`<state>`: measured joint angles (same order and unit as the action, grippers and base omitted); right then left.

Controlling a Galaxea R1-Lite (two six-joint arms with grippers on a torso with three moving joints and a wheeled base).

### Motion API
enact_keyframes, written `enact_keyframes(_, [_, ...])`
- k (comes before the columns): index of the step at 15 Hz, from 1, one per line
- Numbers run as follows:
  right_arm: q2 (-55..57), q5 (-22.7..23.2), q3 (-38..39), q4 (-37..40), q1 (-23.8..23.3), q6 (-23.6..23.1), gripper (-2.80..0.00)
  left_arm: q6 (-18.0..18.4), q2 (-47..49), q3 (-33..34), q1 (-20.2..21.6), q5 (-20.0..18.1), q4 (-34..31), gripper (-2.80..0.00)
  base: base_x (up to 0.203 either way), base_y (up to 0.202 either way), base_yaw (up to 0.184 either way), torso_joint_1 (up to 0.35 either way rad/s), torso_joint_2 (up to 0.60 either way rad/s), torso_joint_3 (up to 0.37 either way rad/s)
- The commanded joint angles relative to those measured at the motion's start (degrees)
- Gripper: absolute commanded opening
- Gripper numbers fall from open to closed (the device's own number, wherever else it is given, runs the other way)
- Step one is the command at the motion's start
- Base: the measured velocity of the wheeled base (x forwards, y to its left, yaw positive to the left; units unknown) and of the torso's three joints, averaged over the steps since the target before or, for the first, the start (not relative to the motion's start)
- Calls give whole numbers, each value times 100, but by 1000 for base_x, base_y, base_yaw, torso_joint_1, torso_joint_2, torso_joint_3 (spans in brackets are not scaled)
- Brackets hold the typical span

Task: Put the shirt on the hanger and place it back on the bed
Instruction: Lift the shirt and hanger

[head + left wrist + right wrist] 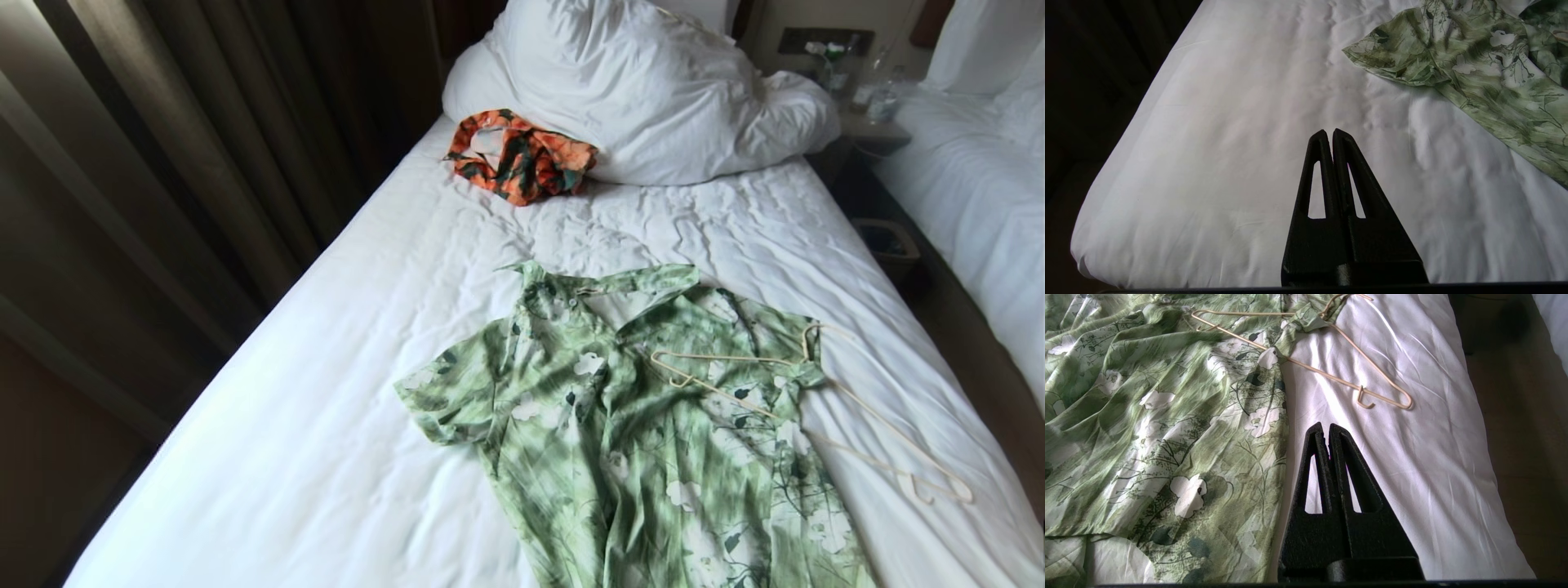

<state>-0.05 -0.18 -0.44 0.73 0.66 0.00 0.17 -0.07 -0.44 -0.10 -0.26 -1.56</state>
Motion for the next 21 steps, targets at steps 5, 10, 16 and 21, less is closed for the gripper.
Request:
enact_keyframes(5, [-4,1,0,-3,4,0,-280,1,-1,0,1,-1,-2,-280,0,0,0,0,0,0])
enact_keyframes(10, [-4,1,0,-3,2,-26,-280,1,-1,0,1,-1,-2,-280,0,0,0,0,0,0])
enact_keyframes(16, [58,144,-381,80,-3,-149,-280,1,-1,0,1,-1,-2,-280,0,0,0,0,0,0])
enact_keyframes(21, [961,148,-1231,168,9,-120,-280,1,-1,0,1,-1,-2,-280,0,0,0,0,0,0])
